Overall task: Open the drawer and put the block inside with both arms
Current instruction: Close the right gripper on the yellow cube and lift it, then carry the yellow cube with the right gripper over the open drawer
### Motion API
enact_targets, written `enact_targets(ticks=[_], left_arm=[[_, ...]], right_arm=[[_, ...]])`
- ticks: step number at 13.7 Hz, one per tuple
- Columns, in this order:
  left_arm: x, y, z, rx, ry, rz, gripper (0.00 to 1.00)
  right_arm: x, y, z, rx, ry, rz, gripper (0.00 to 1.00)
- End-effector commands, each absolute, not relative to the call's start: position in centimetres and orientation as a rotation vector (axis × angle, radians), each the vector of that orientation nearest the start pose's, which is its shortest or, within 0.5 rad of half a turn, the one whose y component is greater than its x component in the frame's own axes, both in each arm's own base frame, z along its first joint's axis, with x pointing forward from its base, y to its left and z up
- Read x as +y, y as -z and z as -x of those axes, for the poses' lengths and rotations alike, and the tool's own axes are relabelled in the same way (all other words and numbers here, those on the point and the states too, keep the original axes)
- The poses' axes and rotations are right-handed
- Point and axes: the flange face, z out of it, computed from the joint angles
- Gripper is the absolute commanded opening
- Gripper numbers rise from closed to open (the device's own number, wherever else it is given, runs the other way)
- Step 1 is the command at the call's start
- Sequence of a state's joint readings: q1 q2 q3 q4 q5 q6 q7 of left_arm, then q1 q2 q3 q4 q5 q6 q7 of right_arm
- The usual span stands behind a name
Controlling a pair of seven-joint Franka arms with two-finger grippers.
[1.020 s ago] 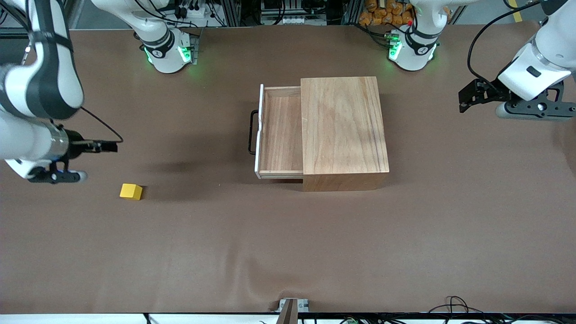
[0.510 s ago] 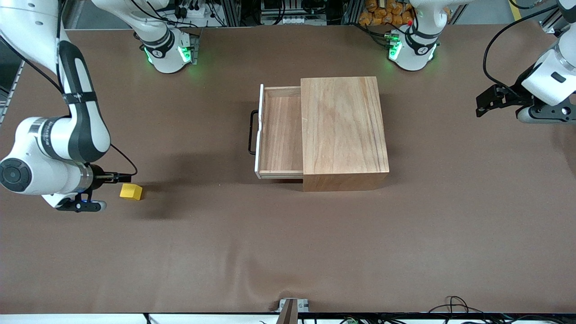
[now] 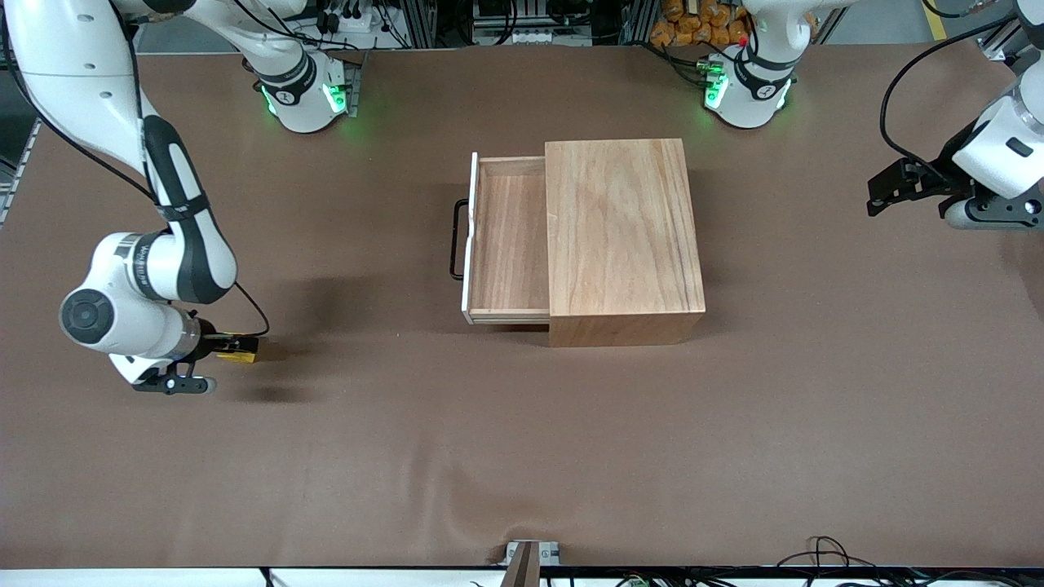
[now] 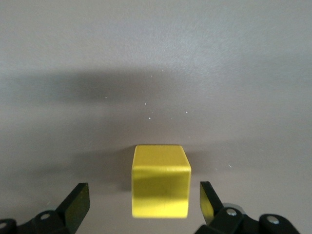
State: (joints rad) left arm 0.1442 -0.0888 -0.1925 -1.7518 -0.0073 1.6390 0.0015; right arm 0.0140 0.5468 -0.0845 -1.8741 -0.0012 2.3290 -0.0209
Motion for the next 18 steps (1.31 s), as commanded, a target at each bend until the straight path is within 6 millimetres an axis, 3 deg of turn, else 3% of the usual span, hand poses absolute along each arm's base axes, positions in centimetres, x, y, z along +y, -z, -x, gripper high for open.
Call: enact_targets(ticks=[1,4,5,6,9,11,14,18], left_arm=[[-2.9,-59.5,-53.4,0.106,-0.041,3.132,1.00],[-3.2,-60.1,-53.6,0.124,-0.018,3.135,1.00],[-3.9,-60.1,-53.5,0.141,-0.022,3.136,1.00],[-3.5,-60.2,-53.5,0.125,-0.029,3.140,1.00],[-3.5,-60.7,-53.5,0.128,-0.015,3.139,1.00],[-3.4,-60.8,-53.5,0.125,-0.017,3.137,1.00],[-3.4,-62.0,-53.5,0.123,0.003,3.132,1.00],[-2.1,-62.8,-54.1,0.096,0.031,3.133,1.00]], right_arm=[[-4.5,-19.5,-61.8,0.063,-0.100,3.176,1.00],[-4.6,-19.2,-61.6,0.061,-0.108,3.177,0.96],[-4.5,-19.2,-61.6,0.061,-0.108,3.176,0.54],[-4.7,-19.2,-61.5,0.068,-0.108,3.175,0.27],[-5.2,-19.5,-61.6,0.073,-0.111,3.174,0.14],[-4.7,-21.5,-61.8,0.053,-0.122,3.171,0.10],[-3.1,-28.1,-62.3,0.008,-0.208,3.157,0.10],[5.2,-37.7,-62.1,-0.048,-0.399,3.134,0.10]])
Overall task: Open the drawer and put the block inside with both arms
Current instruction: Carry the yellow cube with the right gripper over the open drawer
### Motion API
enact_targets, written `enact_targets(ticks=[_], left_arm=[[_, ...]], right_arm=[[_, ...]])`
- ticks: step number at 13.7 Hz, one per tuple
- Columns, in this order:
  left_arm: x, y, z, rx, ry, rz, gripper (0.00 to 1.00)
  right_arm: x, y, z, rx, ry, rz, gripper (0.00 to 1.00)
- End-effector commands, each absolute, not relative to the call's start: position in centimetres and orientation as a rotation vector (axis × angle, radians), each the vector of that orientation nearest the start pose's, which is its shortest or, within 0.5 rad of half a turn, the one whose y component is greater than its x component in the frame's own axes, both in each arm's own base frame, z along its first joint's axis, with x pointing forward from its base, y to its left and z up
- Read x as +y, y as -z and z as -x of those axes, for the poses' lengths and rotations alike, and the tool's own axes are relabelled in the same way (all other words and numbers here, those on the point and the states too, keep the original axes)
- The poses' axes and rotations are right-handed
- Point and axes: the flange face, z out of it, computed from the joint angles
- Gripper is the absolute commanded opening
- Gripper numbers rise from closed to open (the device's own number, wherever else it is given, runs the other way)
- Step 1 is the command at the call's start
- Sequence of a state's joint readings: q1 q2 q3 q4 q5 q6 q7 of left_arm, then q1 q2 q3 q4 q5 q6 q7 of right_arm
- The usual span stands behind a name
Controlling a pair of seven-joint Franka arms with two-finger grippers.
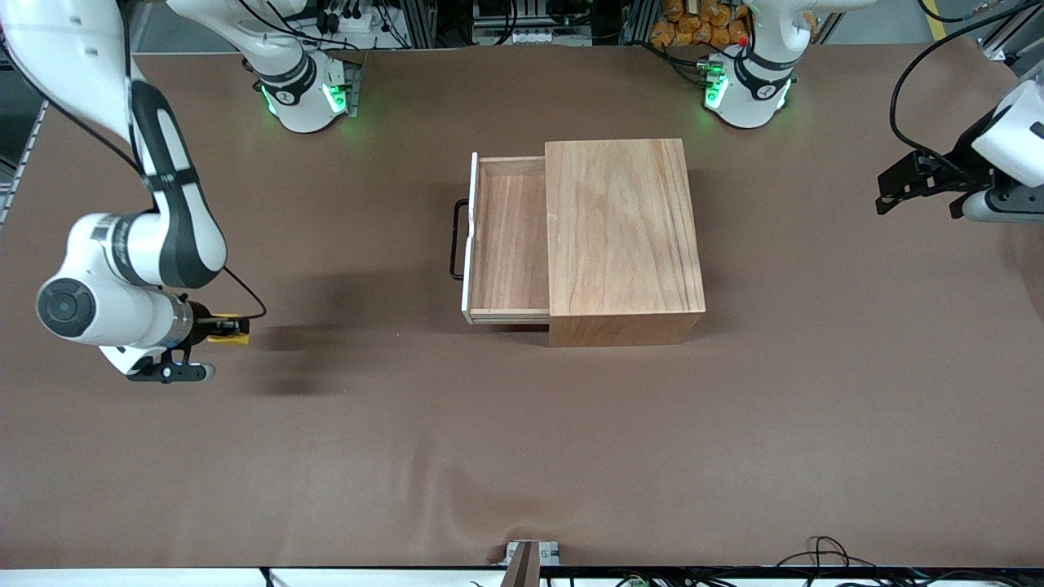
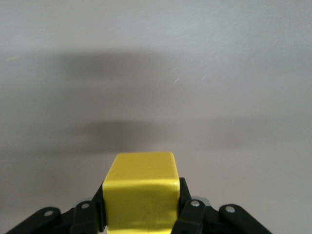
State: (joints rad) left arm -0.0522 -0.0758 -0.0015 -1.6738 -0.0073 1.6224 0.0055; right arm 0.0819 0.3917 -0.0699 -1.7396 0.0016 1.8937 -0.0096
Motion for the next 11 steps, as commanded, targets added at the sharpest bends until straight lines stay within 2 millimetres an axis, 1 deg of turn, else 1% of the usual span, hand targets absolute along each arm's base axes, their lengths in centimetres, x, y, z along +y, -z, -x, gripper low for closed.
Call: enact_targets(ticks=[1,3,4,5,7,8,9,11], left_arm=[[-1.3,-63.2,-54.2,0.075,0.043,3.133,1.00],[-1.3,-64.3,-54.4,0.074,0.082,3.132,1.00],[-1.2,-64.7,-54.4,0.070,0.094,3.130,1.00],[-0.8,-64.3,-54.7,0.058,0.084,3.125,1.00],[-0.5,-64.0,-54.9,0.059,0.074,3.088,1.00],[-1.3,-64.5,-54.6,0.057,0.086,3.093,1.00],[-1.6,-64.5,-54.4,0.031,0.078,3.099,1.00],[-1.4,-65.1,-54.4,0.030,0.089,3.103,1.00]], right_arm=[[8.3,-39.3,-61.7,-0.075,-0.394,3.141,0.10],[15.0,-41.9,-60.2,-0.074,-0.339,3.164,0.11],[18.4,-42.5,-59.3,-0.060,-0.317,3.175,0.11],[22.3,-43.2,-58.2,-0.048,-0.287,3.185,0.11],[28.8,-44.8,-56.4,0.053,-0.213,3.196,0.11],[31.1,-45.9,-55.8,0.092,-0.173,3.190,0.11],[32.8,-45.9,-55.2,0.131,-0.182,3.166,0.11],[35.4,-46.1,-53.8,0.176,-0.250,3.071,0.11]])
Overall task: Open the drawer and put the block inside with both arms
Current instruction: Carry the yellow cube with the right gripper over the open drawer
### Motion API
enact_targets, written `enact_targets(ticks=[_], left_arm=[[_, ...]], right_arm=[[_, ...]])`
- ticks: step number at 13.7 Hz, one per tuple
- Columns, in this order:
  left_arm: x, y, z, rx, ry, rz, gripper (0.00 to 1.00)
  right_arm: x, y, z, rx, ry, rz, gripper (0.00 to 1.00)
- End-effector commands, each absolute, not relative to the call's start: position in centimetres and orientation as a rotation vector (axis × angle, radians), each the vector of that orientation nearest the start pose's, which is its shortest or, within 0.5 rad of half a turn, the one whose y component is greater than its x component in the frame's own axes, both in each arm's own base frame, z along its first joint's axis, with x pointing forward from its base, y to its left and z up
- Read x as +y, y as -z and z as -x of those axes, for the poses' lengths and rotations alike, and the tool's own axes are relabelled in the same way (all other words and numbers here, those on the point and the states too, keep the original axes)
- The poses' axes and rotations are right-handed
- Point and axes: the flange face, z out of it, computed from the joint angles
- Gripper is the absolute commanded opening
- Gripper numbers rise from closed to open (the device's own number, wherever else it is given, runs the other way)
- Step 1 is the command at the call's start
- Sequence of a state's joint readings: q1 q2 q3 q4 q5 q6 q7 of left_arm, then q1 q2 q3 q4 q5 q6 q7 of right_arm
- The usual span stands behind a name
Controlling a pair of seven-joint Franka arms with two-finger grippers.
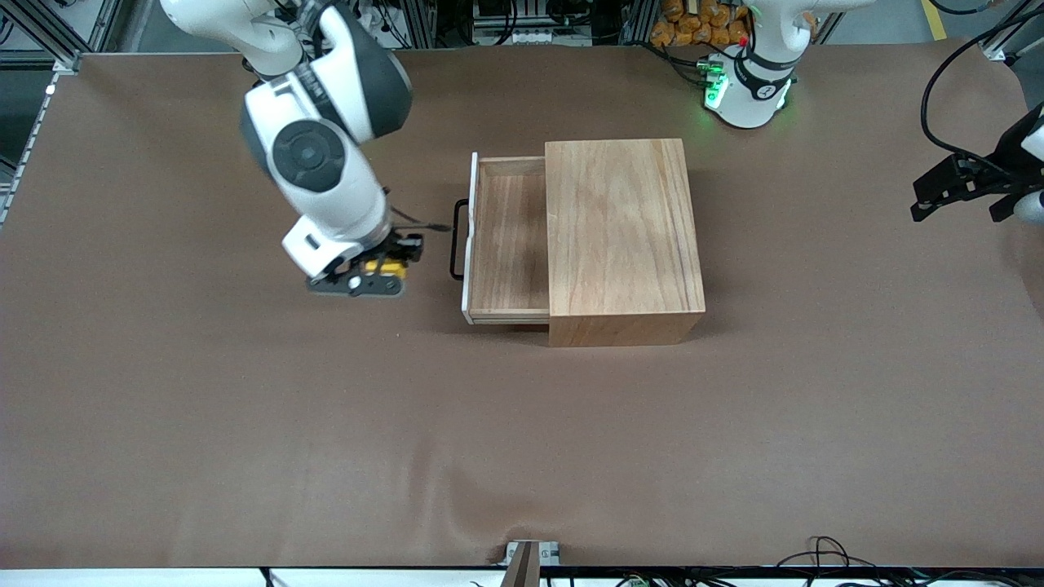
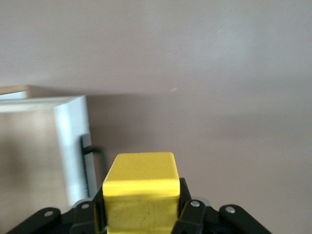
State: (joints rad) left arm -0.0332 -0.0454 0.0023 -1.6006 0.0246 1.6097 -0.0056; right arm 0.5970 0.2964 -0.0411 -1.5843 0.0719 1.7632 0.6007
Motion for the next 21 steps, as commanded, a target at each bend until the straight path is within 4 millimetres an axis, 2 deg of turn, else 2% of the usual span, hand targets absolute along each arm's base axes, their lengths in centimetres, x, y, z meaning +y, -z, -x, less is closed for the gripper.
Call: enact_targets(ticks=[1,3,5,7,9,14,16,18,20,21], left_arm=[[-1.1,-65.0,-54.4,0.039,0.084,3.107,1.00],[-1.0,-64.6,-54.4,0.036,0.055,3.124,1.00],[-1.0,-64.7,-54.4,0.033,0.058,3.123,1.00],[-0.8,-64.8,-54.4,0.037,0.058,3.120,1.00],[-0.8,-64.6,-54.5,0.037,0.053,3.118,1.00],[-0.8,-64.6,-54.3,0.052,0.031,3.121,1.00],[-0.6,-64.5,-54.1,0.054,0.002,3.125,1.00],[-0.7,-64.4,-54.1,0.054,0.002,3.124,1.00],[-1.0,-64.4,-54.1,0.061,0.002,3.126,1.00],[-1.0,-64.4,-54.1,0.059,-0.002,3.129,1.00]], right_arm=[[36.9,-46.4,-53.3,0.175,-0.239,3.029,0.11],[40.0,-46.2,-52.3,0.136,-0.163,2.992,0.11],[43.7,-44.5,-51.2,0.104,-0.094,2.969,0.11],[45.8,-41.9,-50.5,0.072,-0.080,2.980,0.11],[46.8,-40.3,-50.0,0.051,-0.086,2.989,0.11],[47.2,-36.7,-49.2,0.044,-0.149,3.029,0.16],[47.8,-34.5,-49.1,0.037,-0.151,3.036,0.34],[48.1,-33.5,-49.2,0.036,-0.146,3.037,1.00],[47.9,-33.9,-49.4,0.041,-0.144,3.036,1.00],[47.6,-34.8,-49.6,0.048,-0.136,3.030,1.00]])
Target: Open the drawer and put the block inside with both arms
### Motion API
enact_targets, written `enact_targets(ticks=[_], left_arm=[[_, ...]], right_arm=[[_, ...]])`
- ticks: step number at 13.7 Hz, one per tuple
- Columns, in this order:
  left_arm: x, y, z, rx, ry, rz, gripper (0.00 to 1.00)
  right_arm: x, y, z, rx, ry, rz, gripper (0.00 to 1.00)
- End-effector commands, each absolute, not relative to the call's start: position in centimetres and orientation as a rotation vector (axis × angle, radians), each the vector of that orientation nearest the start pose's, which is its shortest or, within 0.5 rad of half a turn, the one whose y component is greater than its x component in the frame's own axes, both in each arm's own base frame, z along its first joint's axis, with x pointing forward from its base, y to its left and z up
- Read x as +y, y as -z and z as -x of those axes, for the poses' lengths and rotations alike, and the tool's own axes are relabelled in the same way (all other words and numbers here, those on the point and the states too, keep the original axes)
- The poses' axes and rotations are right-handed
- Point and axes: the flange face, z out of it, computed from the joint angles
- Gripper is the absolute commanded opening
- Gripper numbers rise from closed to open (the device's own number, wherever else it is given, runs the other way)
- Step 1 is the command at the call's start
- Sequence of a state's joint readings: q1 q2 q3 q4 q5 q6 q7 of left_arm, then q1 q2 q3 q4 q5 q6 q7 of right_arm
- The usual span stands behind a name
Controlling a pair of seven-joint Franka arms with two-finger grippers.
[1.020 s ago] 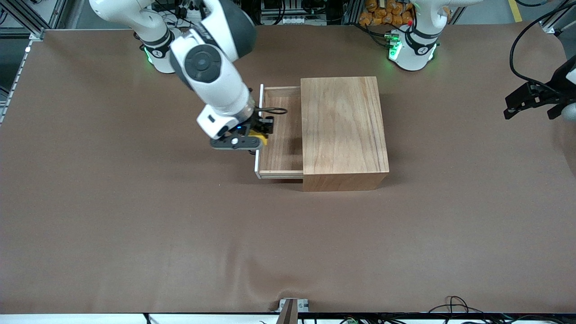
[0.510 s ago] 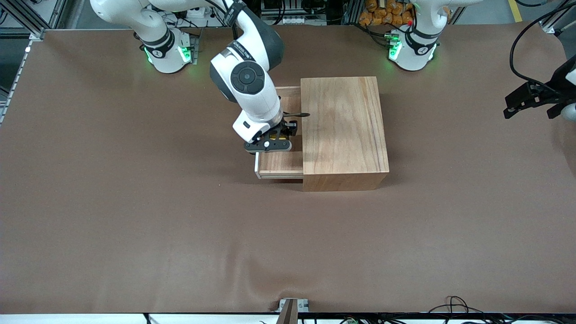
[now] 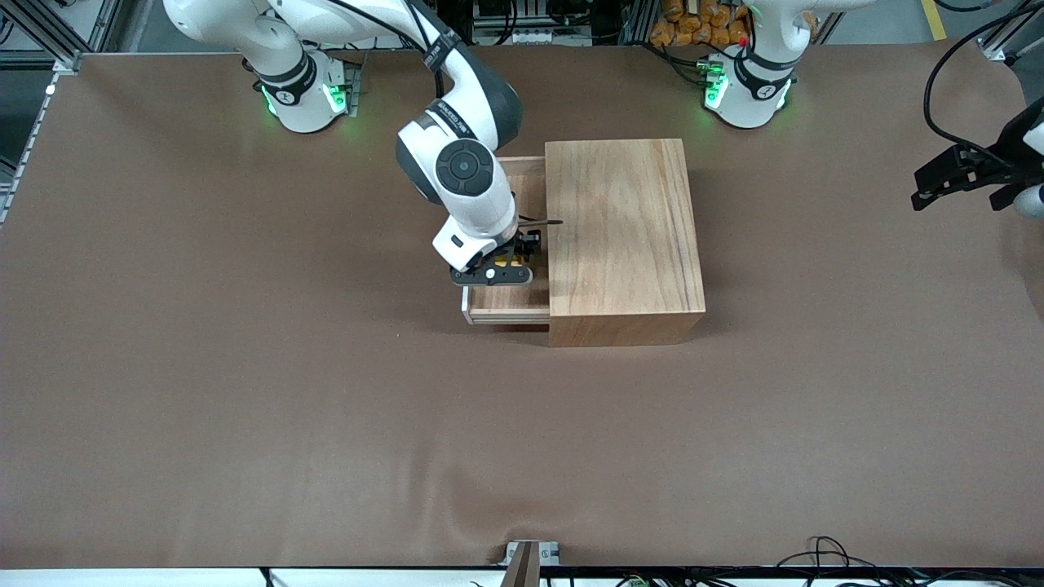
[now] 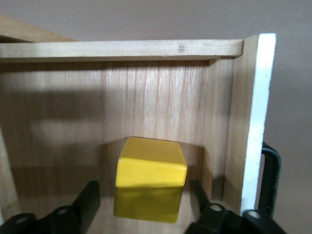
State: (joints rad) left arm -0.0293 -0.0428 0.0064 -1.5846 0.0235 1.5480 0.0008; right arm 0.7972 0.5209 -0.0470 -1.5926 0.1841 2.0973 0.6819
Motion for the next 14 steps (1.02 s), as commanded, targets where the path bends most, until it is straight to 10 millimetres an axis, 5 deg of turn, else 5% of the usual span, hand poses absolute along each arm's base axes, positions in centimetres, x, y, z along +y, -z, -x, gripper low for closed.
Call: enact_targets(ticks=[1,7,14], left_arm=[[-1.2,-64.5,-54.1,0.064,0.000,3.130,1.00],[-1.3,-64.8,-54.1,0.067,0.010,3.135,1.00],[-1.7,-64.8,-53.9,0.079,-0.005,3.136,1.00]], right_arm=[[47.3,-36.2,-49.9,0.049,-0.115,3.018,1.00],[40.4,-46.0,-52.7,0.102,-0.067,2.979,1.00],[24.9,-54.6,-55.3,-0.093,-0.102,3.036,1.00]])
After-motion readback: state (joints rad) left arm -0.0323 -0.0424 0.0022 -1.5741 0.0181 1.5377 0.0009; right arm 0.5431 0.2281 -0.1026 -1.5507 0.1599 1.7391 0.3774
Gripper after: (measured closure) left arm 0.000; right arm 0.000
